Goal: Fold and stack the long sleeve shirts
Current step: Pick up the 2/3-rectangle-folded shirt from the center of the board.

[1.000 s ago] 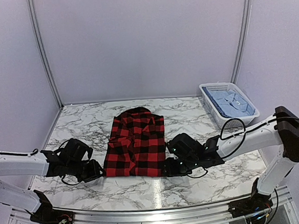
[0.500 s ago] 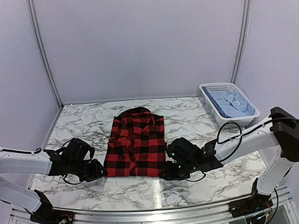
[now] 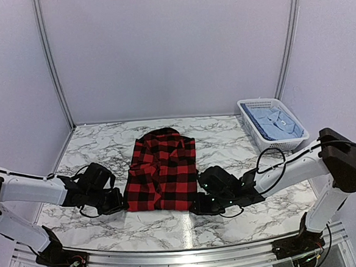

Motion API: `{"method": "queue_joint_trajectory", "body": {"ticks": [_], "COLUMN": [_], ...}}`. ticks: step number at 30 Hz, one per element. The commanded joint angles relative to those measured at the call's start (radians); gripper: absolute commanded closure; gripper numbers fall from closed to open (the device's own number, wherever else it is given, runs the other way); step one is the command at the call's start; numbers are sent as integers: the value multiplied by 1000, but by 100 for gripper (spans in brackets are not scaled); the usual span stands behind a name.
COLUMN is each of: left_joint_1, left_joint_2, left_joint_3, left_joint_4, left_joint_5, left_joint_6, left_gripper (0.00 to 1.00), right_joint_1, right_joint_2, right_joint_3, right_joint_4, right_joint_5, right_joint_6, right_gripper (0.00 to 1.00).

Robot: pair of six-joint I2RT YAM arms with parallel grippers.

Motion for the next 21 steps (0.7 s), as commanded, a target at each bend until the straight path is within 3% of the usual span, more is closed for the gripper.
{"method": "queue_joint_trajectory", "body": {"ticks": [1,8,21], "left_joint_1": [-4,-4,-53], "left_joint_2": [27,-15,-305], "left_joint_3": [-6,13,58], "left_joint_4": [-57,-65,-257], "left_joint_5": [-14,15,-15], "left_joint_6": [-15,-28,-42], "left_gripper": [86,100,100], "right_joint_1": [6,5,69], "right_joint_2": [36,11,-106], "right_joint_3": [30,65,149], "right_joint_4": [-12,-63,-208], "right_joint_5": [46,77,135], "right_joint_6": [1,-31,-89], "right_gripper": [67,100,100]}}
